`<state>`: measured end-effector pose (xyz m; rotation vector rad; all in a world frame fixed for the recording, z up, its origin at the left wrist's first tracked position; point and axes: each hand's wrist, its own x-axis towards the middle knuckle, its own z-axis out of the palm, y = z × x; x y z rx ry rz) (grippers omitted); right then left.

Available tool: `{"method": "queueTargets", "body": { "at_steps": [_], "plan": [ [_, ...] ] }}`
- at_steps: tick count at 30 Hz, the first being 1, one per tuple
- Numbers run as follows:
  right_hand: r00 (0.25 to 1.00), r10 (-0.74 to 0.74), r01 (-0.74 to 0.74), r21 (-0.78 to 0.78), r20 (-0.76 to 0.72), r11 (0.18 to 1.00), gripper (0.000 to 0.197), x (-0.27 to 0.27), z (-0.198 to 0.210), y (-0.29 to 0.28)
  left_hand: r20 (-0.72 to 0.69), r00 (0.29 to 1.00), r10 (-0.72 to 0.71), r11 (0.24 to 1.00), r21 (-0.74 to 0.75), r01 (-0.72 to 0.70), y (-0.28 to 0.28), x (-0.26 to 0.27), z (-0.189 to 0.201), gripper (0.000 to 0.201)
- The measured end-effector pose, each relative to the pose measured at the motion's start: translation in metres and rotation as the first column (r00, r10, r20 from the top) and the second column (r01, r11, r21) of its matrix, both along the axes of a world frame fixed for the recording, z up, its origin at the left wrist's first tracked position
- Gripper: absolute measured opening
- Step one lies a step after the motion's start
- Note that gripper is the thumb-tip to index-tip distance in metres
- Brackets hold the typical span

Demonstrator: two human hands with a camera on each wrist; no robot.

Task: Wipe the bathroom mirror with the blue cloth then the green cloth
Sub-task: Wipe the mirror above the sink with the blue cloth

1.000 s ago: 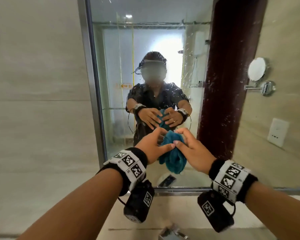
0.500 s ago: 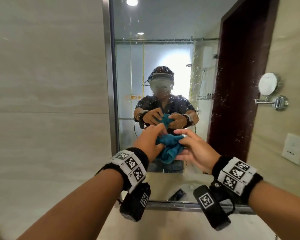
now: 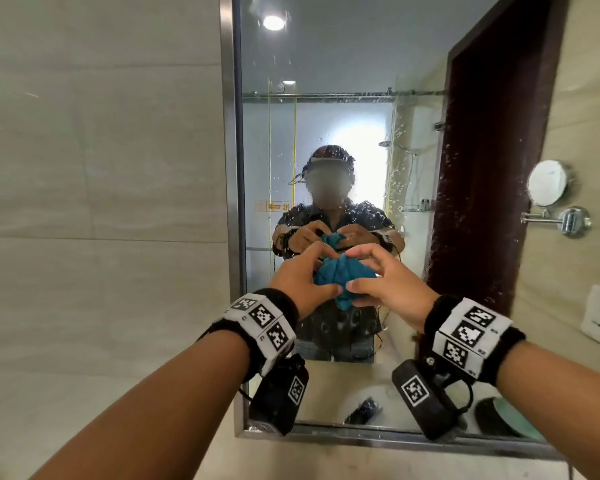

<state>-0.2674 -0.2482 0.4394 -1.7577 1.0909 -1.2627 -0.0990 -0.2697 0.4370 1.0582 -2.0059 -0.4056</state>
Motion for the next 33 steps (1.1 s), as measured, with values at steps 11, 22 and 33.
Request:
{"method": "queueTargets", "body": {
  "at_steps": [11, 22, 33],
  "plan": [
    [0.385, -0.789, 0.147, -0.812, -0.478, 0.564, 0.058, -0.023, 0.122, -0.048, -0.004, 0.947, 0.321, 0.880, -0.370, -0.299, -0.036, 0.017, 0.097, 0.044],
    [0.214, -0.821, 0.314, -0.758, -0.530, 0.572, 0.105, -0.027, 0.164, -0.095, -0.047, 0.882, 0.469, 0.694, -0.598, -0.401, -0.102, -0.006, 0.140, 0.045],
    [0.210, -0.823, 0.314, -0.761, -0.527, 0.567, 0.105, -0.028, 0.164, -0.096, -0.127, 0.840, 0.527, 0.495, -0.758, -0.424, -0.108, 0.022, 0.166, 0.043]
  ]
}}
